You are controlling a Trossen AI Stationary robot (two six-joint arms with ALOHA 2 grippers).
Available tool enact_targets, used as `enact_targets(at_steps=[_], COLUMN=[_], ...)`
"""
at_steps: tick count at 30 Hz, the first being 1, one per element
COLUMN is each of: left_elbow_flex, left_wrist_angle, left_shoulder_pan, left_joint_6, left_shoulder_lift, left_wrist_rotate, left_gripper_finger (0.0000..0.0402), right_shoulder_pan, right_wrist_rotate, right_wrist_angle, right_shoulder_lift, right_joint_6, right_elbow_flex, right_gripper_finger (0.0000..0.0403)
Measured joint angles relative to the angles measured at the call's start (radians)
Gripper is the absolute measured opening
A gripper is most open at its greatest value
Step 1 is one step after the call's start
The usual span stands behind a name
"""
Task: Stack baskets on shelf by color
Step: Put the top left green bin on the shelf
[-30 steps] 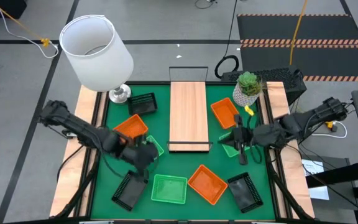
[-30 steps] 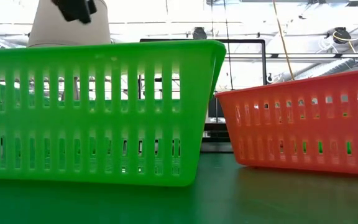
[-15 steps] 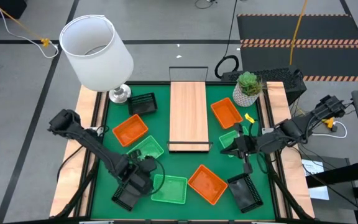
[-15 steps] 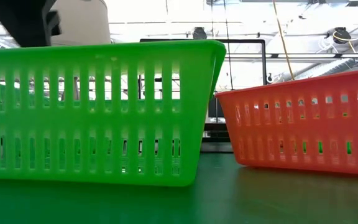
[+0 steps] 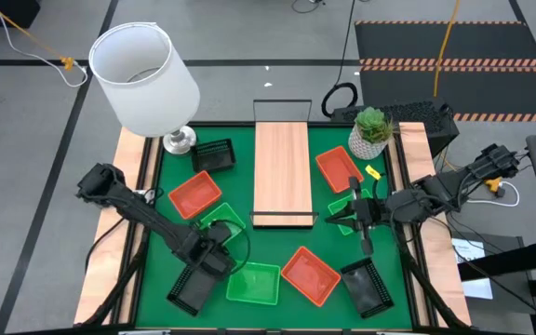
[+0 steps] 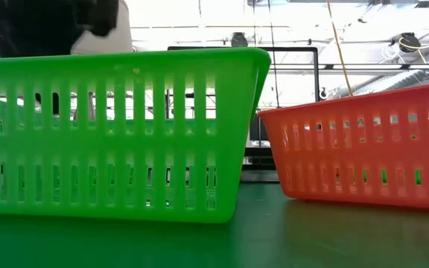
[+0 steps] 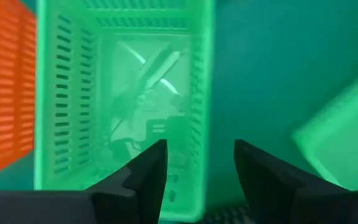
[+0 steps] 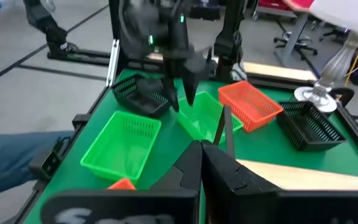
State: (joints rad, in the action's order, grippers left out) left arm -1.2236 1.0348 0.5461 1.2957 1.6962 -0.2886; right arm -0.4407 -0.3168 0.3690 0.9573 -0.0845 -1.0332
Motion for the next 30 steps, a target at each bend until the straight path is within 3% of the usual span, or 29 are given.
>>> enact_targets(at_steps=[15,30], left_elbow_flex=[0.068,0.118], left_wrist_angle=[-0.003,-0.112], left_shoulder_pan=[0.005,0.006], left_joint_6=[0.043,-0.052], left_shoulder_lift=[-0.005,-0.005], left_wrist_rotate=[0.023,0.035], left_gripper_finger=[0.0183,0.0058], right_shoulder_pan=[0.016,0.016], right_wrist_rotate=[0.0,0.0], right_wrist_angle=[0.001,0.002], right_shoulder_lift=[0.0,0.0], right_joint_6=[0.018,0.018], right_elbow_flex=[0.0,0.0], right_gripper_finger=[0.0,0.0])
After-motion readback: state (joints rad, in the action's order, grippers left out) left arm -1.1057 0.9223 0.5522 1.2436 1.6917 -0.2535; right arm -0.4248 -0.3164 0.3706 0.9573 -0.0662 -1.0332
